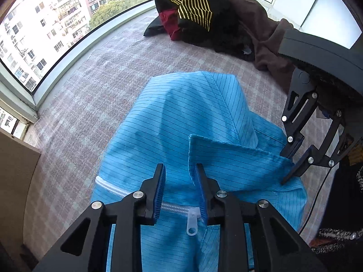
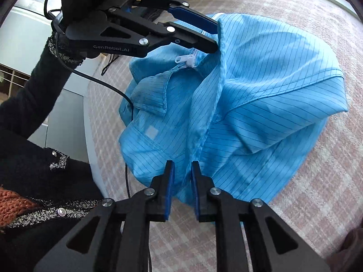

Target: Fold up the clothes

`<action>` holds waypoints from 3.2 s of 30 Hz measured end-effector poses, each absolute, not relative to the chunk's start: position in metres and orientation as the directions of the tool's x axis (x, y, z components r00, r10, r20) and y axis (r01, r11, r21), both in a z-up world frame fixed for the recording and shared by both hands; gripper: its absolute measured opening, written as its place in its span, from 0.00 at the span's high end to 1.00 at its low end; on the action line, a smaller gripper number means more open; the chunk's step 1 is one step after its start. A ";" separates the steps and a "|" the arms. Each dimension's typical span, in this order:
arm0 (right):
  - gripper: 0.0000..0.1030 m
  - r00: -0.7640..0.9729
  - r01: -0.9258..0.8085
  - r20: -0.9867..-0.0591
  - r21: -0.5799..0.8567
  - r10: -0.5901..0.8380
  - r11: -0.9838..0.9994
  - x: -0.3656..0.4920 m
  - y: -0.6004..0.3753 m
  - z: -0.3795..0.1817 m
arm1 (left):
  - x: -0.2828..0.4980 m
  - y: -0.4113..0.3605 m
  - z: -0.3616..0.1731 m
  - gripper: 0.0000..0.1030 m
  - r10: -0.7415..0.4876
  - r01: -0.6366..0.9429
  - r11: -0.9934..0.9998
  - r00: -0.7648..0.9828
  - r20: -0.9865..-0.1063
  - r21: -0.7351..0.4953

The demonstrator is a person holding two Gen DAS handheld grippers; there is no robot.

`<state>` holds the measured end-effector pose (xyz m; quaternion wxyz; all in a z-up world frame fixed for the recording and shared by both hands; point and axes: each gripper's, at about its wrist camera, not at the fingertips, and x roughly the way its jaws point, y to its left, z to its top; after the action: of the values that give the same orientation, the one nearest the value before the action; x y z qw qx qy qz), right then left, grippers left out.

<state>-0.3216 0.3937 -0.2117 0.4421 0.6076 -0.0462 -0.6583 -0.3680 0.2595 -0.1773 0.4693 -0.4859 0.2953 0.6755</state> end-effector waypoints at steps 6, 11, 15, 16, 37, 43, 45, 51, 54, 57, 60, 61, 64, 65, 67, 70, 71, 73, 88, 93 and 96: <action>0.62 0.044 0.449 -0.721 0.633 -0.691 -0.631 -0.338 0.402 -0.207 | -0.311 0.224 -0.159 0.76 0.403 -0.927 -0.359 -0.051 -0.914 -0.106; 0.78 0.104 0.400 -0.712 0.669 -0.694 -0.627 -0.347 0.385 -0.229 | -0.258 0.233 -0.173 0.74 0.425 -0.945 -0.259 0.073 -0.902 -0.199; 0.94 0.097 0.357 -0.650 0.730 -0.754 -0.583 -0.343 0.386 -0.231 | -0.244 0.249 -0.196 0.73 0.419 -0.940 -0.262 0.095 -0.903 -0.220; 0.94 0.083 0.341 -0.618 0.755 -0.782 -0.560 -0.342 0.389 -0.231 | -0.242 0.251 -0.199 0.73 0.422 -0.938 -0.266 0.095 -0.902 -0.223; 0.94 -0.034 0.348 -0.744 0.617 -0.667 -0.706 -0.359 0.407 -0.206 | -0.245 0.226 -0.163 1.00 0.547 -0.888 -0.381 0.008 -0.837 -0.258; 0.63 0.037 0.423 -0.790 0.567 -0.612 -0.707 -0.361 0.380 -0.190 | -0.232 0.222 -0.146 1.00 0.548 -0.918 -0.350 -0.039 -0.836 -0.187; 0.59 0.064 0.399 -0.753 0.621 -0.655 -0.675 -0.366 0.374 -0.200 | -0.229 0.226 -0.146 1.00 0.554 -0.921 -0.343 -0.040 -0.832 -0.184; 0.98 0.084 0.258 -0.604 0.782 -0.793 -0.568 -0.380 0.378 -0.221 | -0.215 0.224 -0.159 1.00 0.524 -0.936 -0.324 -0.055 -0.850 -0.139; 0.98 0.021 0.136 -0.418 0.901 -0.908 -0.412 -0.388 0.401 -0.222 | -0.210 0.226 -0.168 0.99 0.517 -0.938 -0.317 -0.046 -0.855 -0.141; 0.98 0.006 0.078 -0.427 0.901 -0.904 -0.426 -0.387 0.415 -0.234 | -0.203 0.233 -0.176 0.99 0.502 -0.944 -0.309 -0.058 -0.863 -0.116; 0.94 0.025 0.086 -0.532 0.845 -0.846 -0.528 -0.381 0.421 -0.242 | -0.197 0.234 -0.179 0.97 0.501 -0.949 -0.292 -0.045 -0.864 -0.120; 0.94 0.046 0.103 -0.558 0.828 -0.828 -0.552 -0.379 0.418 -0.241 | -0.199 0.231 -0.177 0.97 0.510 -0.946 -0.284 -0.011 -0.860 -0.157; 0.88 0.017 0.199 -0.646 0.750 -0.763 -0.630 -0.374 0.419 -0.226 | -0.209 0.216 -0.165 0.90 0.523 -0.933 -0.293 0.028 -0.852 -0.210; 0.83 -0.007 0.238 -0.673 0.718 -0.740 -0.655 -0.372 0.417 -0.219 | -0.216 0.210 -0.158 0.90 0.526 -0.934 -0.293 0.023 -0.850 -0.206; 0.77 -0.054 0.309 -0.701 0.665 -0.711 -0.679 -0.372 0.413 -0.206 | -0.237 0.202 -0.146 0.86 0.514 -0.935 -0.317 -0.029 -0.857 -0.159; 0.77 -0.102 0.408 -0.752 0.566 -0.652 -0.717 -0.377 0.399 -0.195 | -0.283 0.204 -0.142 0.86 0.468 -0.927 -0.368 -0.122 -0.875 -0.068; 0.77 -0.111 0.442 -0.780 0.517 -0.616 -0.733 -0.377 0.393 -0.194 | -0.297 0.208 -0.146 0.86 0.461 -0.929 -0.365 -0.119 -0.880 -0.065; 0.77 -0.121 0.503 -0.828 0.424 -0.547 -0.754 -0.375 0.382 -0.195 | -0.324 0.218 -0.154 0.83 0.447 -0.932 -0.356 -0.110 -0.888 -0.064; 0.97 -0.085 0.745 -0.889 0.243 -0.450 -0.621 -0.358 0.372 -0.195 | -0.375 0.282 -0.181 0.99 0.312 -0.960 -0.052 0.246 -0.918 -0.275; 0.81 -0.129 0.755 -0.908 0.170 -0.398 -0.634 -0.375 0.362 -0.194 | -0.373 0.286 -0.183 0.99 0.259 -0.963 -0.002 0.258 -0.931 -0.268; 0.79 -0.107 0.778 -0.895 0.196 -0.434 -0.596 -0.379 0.353 -0.193 | -0.373 0.286 -0.181 0.99 0.256 -0.962 0.008 0.265 -0.930 -0.272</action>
<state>-0.3790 0.3534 -0.1925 0.4178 0.5216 0.1651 -0.7253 -0.3729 0.2860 -0.1814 0.6168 -0.5021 0.3518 0.4936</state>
